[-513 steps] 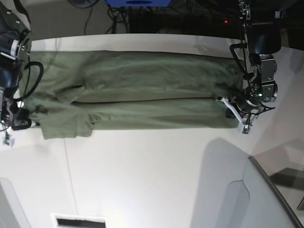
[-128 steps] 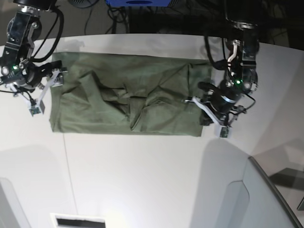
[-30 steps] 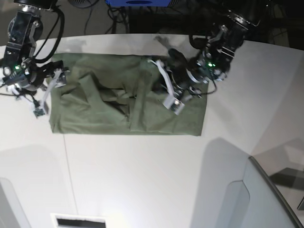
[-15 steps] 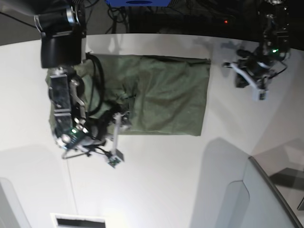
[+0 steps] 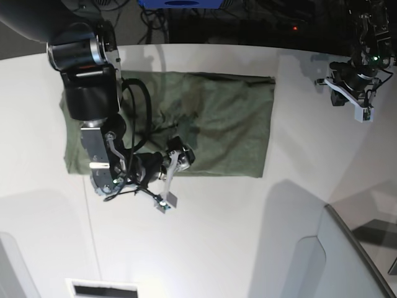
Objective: Layout the t-shirt on the table in an organized manner, then fold the t-shirt properly
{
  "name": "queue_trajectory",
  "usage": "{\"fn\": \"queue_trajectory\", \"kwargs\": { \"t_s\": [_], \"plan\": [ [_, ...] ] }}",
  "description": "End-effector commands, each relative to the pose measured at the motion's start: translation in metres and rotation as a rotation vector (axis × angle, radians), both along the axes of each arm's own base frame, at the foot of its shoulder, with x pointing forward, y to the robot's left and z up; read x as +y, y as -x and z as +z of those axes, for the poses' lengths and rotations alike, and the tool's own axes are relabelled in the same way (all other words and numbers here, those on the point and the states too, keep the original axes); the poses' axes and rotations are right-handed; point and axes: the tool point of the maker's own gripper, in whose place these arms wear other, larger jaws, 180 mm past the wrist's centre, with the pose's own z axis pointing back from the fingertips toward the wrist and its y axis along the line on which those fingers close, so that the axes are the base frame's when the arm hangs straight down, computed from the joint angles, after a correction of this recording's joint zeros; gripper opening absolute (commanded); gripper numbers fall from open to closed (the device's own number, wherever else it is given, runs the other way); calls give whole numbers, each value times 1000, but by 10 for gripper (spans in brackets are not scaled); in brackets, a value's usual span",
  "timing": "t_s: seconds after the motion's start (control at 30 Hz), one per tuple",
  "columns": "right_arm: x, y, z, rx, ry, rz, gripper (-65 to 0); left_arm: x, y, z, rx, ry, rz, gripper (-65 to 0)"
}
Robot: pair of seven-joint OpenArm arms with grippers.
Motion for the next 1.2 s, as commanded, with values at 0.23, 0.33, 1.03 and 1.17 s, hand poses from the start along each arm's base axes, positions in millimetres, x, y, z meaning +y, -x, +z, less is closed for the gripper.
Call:
{"fn": "queue_trajectory", "kwargs": {
  "t_s": [0.23, 0.33, 1.03, 1.17],
  "plan": [
    [12, -22, 19, -80, -65, -18, -156, 0, -5, 5, -29, 6, 3, -650],
    [12, -22, 19, -80, -65, -18, -207, 3, -1, 0, -14, 10, 16, -650],
    [13, -26, 13, -72, -83, -29, -630, 4, 0, -1, -11, 10, 21, -650],
    [13, -32, 18, -85, -83, -28, -629, 4, 0, -1, -11, 10, 21, -650]
  ]
}}
